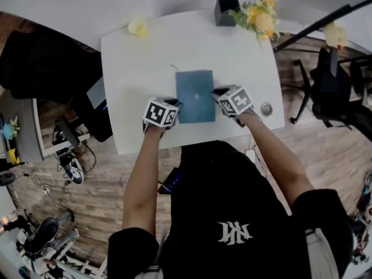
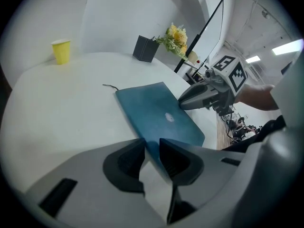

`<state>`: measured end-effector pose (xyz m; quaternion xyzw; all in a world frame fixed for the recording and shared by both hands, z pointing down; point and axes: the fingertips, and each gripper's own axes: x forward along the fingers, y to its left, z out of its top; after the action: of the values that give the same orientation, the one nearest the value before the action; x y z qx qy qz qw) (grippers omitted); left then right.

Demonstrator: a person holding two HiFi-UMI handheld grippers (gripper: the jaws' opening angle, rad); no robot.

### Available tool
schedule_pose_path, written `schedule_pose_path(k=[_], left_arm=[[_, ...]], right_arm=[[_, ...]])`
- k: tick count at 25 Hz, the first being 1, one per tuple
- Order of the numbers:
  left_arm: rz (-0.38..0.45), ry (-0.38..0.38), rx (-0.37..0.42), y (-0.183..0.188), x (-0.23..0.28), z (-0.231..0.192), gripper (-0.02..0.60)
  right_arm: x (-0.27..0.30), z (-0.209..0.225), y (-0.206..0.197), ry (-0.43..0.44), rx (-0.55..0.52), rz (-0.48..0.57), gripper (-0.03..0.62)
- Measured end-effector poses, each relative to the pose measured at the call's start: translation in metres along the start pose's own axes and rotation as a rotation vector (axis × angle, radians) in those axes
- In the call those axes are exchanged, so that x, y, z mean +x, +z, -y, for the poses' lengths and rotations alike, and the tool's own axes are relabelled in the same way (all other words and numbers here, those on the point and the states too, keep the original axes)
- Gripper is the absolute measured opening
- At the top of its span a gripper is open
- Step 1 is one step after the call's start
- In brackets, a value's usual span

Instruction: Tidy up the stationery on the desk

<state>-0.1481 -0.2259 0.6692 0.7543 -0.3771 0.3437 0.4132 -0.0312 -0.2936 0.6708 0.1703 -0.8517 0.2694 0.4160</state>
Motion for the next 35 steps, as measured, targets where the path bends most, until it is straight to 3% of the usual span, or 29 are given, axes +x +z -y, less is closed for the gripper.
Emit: schedule_pose_path(k=[12, 15, 20, 28, 31, 35], left_arm=[[0.039, 0.009, -0.022, -0.002, 0.003, 0.010, 0.109], [0.033, 0.026, 0.006, -0.001, 0.003, 0.009, 0.114], [0.085, 0.065, 0.035, 0.008, -0.019, 0.009, 0.124], [0.281, 0.146, 0.025, 0.037, -0.104, 0.010, 0.108], [0.363, 0.199, 0.016, 0.038, -0.141, 0.011, 0.079], [0.432, 0.267, -0.007, 0.023, -0.183, 0.012, 0.051]], right_arm=[[0.001, 0.009, 0.005, -0.005, -0.012, -0.002, 0.071], [-0.001, 0.009, 0.006, -0.010, -0.032, -0.007, 0.071], [-0.020, 0.012, 0.016, -0.043, -0.053, 0.069, 0.069], [-0.070, -0.051, 0.077, 0.185, -0.110, 0.324, 0.055], [-0.082, -0.093, 0.096, 0.310, -0.218, 0.381, 0.051], [-0.078, -0.147, 0.105, 0.403, -0.397, 0.396, 0.052]])
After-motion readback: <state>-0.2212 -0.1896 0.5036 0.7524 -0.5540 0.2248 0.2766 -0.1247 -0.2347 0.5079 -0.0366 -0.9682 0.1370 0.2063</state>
